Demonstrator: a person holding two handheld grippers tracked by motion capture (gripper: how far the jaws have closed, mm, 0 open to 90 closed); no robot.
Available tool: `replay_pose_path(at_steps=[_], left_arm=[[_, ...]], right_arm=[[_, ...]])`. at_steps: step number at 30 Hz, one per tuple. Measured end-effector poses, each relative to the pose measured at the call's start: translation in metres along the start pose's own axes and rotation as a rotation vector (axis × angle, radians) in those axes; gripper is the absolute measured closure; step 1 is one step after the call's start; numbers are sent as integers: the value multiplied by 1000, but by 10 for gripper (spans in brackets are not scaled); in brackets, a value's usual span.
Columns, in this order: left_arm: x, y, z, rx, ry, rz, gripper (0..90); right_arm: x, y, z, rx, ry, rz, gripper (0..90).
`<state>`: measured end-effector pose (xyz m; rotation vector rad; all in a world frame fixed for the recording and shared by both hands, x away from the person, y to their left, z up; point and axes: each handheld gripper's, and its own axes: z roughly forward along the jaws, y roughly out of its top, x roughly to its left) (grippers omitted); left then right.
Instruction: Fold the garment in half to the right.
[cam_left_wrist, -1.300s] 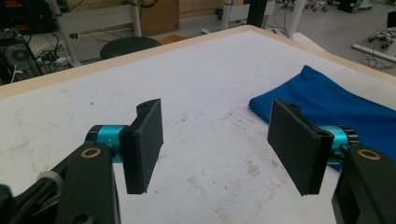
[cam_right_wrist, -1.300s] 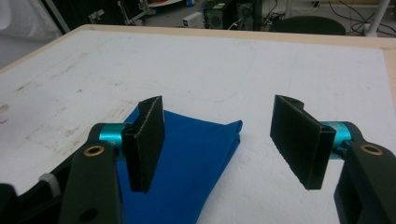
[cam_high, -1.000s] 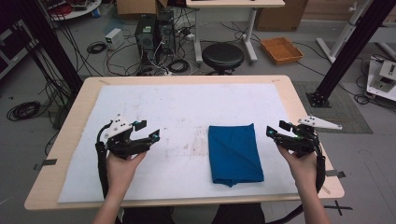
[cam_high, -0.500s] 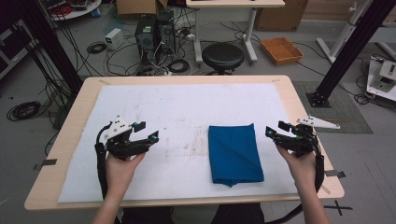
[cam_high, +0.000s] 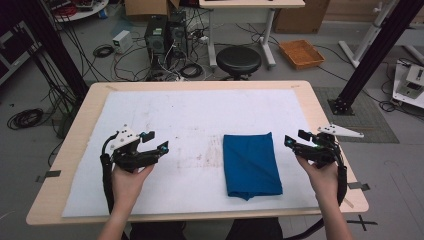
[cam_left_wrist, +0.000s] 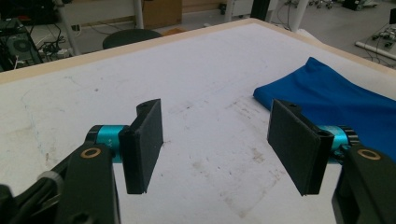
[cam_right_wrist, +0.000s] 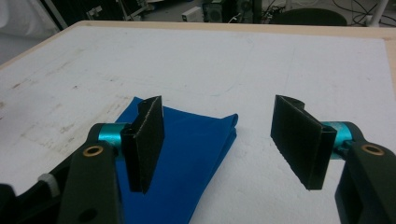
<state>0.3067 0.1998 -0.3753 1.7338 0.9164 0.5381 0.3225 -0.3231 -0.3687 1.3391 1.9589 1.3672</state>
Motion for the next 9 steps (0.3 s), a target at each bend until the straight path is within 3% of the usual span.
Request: replay_pose_path(at_steps=[9], left_arm=[[1,0,0,-3,-3,-3,360]], right_arm=[[-2,-2,1,4,-6,2,337]])
